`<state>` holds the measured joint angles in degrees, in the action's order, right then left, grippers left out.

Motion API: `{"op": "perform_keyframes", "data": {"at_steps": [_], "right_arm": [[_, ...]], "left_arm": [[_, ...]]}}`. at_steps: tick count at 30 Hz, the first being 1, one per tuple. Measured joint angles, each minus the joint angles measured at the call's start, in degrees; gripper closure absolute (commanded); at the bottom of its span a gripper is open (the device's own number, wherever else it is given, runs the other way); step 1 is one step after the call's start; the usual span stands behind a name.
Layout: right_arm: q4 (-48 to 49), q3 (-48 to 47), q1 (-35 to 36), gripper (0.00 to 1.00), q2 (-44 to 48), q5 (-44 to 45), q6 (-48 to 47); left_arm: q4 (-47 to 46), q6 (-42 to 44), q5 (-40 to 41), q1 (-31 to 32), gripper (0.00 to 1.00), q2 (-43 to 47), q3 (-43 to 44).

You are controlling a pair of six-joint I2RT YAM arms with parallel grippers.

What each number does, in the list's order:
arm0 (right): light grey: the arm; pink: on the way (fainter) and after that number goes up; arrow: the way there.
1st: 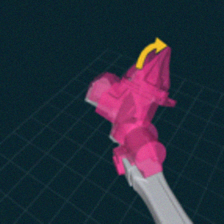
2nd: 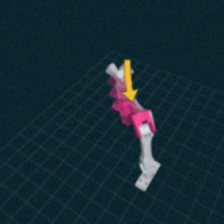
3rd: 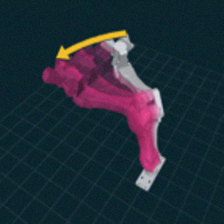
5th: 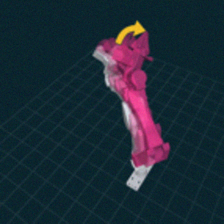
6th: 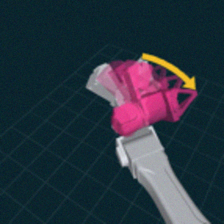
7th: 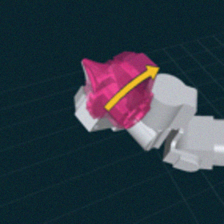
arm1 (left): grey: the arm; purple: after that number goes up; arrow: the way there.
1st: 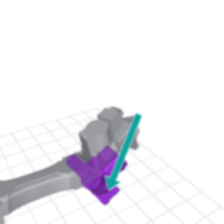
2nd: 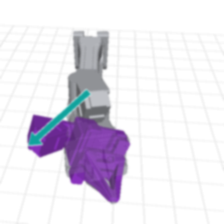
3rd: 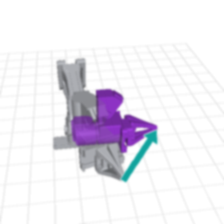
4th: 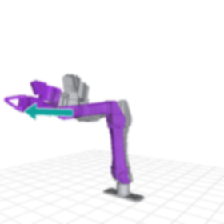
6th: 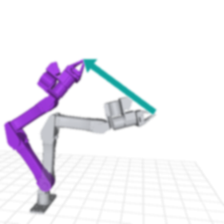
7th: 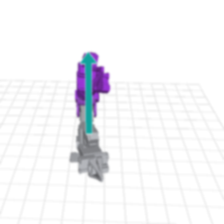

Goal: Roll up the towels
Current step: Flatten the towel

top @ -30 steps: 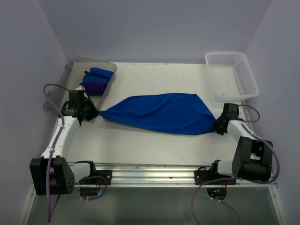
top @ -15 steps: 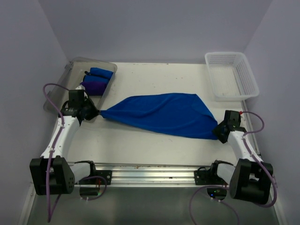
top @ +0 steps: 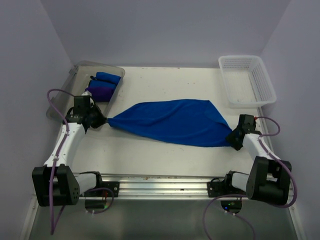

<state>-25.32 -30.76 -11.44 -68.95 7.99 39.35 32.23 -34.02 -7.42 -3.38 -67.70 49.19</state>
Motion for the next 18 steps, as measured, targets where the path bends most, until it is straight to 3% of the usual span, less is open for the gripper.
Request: {"op": "perform_keyframes", "data": {"at_steps": [3,7,12,17,18], "right_arm": [[1.6,-0.9,-0.2,0.67,-1.9,-0.4,0.1],[3.2,-1.0,-0.2,0.87,-2.8,-1.2,0.3],[4.2,-1.1,-0.2,1.0,-3.5,-1.8,0.5],[4.0,-1.1,-0.2,1.0,-3.1,-2.1,0.5],[3.6,-1.1,-0.2,0.96,-2.9,-2.5,0.5]], "left_arm": [[0.0,0.0,-0.1,0.0,1.0,0.0,0.0],[0.0,0.0,-0.2,0.0,1.0,0.0,0.0],[0.0,0.0,-0.3,0.0,1.0,0.0,0.0],[0.0,0.0,-0.3,-0.1,1.0,0.0,0.0],[0.0,0.0,-0.3,-0.1,1.0,0.0,0.0]]}}
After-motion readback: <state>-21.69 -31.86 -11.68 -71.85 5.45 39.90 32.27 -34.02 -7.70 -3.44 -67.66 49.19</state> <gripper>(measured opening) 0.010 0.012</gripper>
